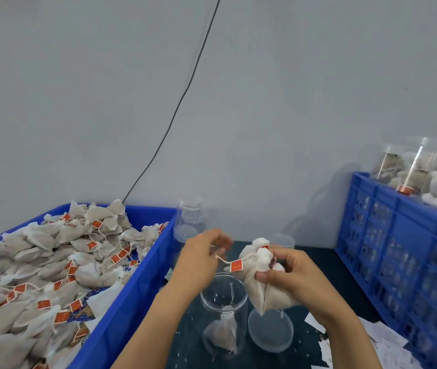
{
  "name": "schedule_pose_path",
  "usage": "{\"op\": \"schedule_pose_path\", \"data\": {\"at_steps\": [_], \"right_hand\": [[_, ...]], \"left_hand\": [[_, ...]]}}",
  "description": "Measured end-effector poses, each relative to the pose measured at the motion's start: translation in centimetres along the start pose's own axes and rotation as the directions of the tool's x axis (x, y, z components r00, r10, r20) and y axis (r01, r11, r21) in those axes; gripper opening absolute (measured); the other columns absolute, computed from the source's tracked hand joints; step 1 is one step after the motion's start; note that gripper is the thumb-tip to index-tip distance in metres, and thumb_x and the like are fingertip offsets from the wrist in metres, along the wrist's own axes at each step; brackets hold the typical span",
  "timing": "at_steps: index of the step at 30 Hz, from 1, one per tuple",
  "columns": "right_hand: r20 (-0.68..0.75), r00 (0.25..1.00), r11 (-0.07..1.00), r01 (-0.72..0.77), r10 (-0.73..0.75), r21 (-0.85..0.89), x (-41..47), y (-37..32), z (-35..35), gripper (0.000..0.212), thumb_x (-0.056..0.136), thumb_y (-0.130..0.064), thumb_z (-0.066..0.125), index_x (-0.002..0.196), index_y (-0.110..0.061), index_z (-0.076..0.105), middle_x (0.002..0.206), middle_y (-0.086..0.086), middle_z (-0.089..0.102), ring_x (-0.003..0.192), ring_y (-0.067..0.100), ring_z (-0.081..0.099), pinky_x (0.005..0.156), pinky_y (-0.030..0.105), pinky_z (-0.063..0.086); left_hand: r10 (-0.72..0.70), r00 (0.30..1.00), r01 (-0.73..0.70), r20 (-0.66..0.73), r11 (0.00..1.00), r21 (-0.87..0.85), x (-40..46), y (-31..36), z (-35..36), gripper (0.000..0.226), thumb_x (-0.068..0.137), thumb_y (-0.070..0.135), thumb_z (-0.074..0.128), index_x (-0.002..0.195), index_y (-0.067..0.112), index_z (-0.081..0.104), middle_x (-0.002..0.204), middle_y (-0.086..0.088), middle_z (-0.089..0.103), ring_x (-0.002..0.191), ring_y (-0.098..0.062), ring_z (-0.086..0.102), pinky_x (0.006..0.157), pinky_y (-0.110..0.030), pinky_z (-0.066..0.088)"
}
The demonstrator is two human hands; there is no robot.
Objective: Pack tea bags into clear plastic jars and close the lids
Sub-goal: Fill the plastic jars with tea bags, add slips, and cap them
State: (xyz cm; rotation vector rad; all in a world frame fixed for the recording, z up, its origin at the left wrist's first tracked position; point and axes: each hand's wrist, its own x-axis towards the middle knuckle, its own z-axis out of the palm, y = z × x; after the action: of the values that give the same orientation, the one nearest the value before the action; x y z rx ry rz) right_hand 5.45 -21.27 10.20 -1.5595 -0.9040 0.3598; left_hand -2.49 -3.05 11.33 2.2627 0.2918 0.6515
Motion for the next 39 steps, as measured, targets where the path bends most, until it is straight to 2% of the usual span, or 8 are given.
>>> {"op": "schedule_pose_path", "data": {"at_steps": [5,9,14,20,26,32,36,39], "right_hand": [[0.079,0.995,0.998,0.056,-0.055,-0.022,0.3,0.1,0.6,0.025,0.069,-0.018,0.076,0.094,-0.014,0.074,0.097,0.003,0.071,0.090,0.017,0.068,0.076,0.027,0.054],[0.060,0.997,0.990,0.055,-0.048,-0.126,0.5,0.3,1.0,0.029,0.067,-0.023,0.077,0.093,-0.011,0.071,0.096,0.007,0.069,0.093,0.029,0.066,0.086,0.043,0.054],[0.041,0.999,0.997,0.004,-0.001,-0.082,0.4,0.4,0.7,0.022,0.077,-0.008,0.077,0.096,-0.019,0.074,0.098,0.000,0.072,0.093,0.020,0.069,0.081,0.032,0.057],[-0.149,0.988,0.999,-0.046,0.047,0.007,0.2,0.3,-0.1,0.022,0.072,-0.009,0.079,0.091,-0.020,0.075,0.089,0.000,0.075,0.082,0.014,0.070,0.067,0.021,0.053],[-0.322,0.945,0.998,-0.047,0.061,0.051,0.4,0.2,-0.1,0.019,0.072,-0.012,0.079,0.088,-0.021,0.074,0.086,-0.004,0.075,0.077,0.008,0.070,0.061,0.017,0.053],[-0.337,0.940,0.999,-0.045,0.052,0.030,0.8,0.4,0.7,0.017,0.073,-0.013,0.079,0.087,-0.022,0.073,0.083,-0.005,0.075,0.076,0.007,0.070,0.061,0.017,0.052],[-0.313,0.949,0.999,-0.037,0.032,-0.012,1.1,0.5,1.3,0.012,0.076,-0.012,0.078,0.084,-0.019,0.074,0.081,0.002,0.074,0.075,0.014,0.068,0.067,0.027,0.053],[-0.271,0.963,1.000,-0.010,0.011,0.004,1.1,0.3,2.0,0.012,0.078,-0.009,0.076,0.087,-0.017,0.075,0.082,0.005,0.074,0.077,0.017,0.068,0.069,0.030,0.053]], "left_hand": [[0.016,0.980,0.087,0.196,0.859,-0.504,-0.4,0.7,0.4,0.017,0.090,0.025,0.063,0.104,0.021,0.071,0.102,-0.001,0.073,0.093,-0.012,0.070,0.078,-0.022,0.056],[0.019,0.978,0.099,0.206,0.832,-0.546,-0.4,0.6,1.5,0.011,0.085,0.018,0.069,0.095,0.019,0.074,0.093,0.000,0.075,0.087,-0.012,0.070,0.074,-0.018,0.054],[-0.004,0.999,0.019,0.032,0.857,-0.515,-0.6,0.3,2.1,0.003,0.084,0.018,0.072,0.084,0.020,0.075,0.079,0.003,0.075,0.072,-0.005,0.069,0.062,-0.014,0.052],[-0.059,0.993,0.026,-0.106,0.955,-0.296,-1.2,-1.6,1.4,0.005,0.079,0.032,0.075,0.074,0.032,0.074,0.079,0.010,0.070,0.075,-0.005,0.064,0.071,-0.019,0.051],[-0.109,0.994,0.108,0.007,0.992,0.071,-1.5,-2.3,0.8,0.016,0.081,0.043,0.072,0.086,0.028,0.072,0.081,0.013,0.069,0.078,-0.002,0.063,0.081,-0.027,0.055],[-0.061,0.977,-0.044,0.204,0.878,0.477,-2.0,-1.9,0.4,0.021,0.084,0.051,0.066,0.097,0.034,0.070,0.104,0.015,0.065,0.101,-0.007,0.052,0.097,-0.032,0.034],[0.145,0.979,-0.138,-0.141,0.989,0.059,-1.8,-1.3,0.2,0.016,0.097,0.028,0.054,0.105,0.040,0.059,0.110,0.018,0.061,0.103,0.001,0.054,0.097,-0.031,0.045],[0.109,0.985,-0.140,-0.131,0.958,-0.251,-1.9,-0.7,0.0,0.019,0.094,0.035,0.054,0.108,0.048,0.057,0.106,0.024,0.062,0.100,0.009,0.057,0.087,-0.020,0.049]]}}
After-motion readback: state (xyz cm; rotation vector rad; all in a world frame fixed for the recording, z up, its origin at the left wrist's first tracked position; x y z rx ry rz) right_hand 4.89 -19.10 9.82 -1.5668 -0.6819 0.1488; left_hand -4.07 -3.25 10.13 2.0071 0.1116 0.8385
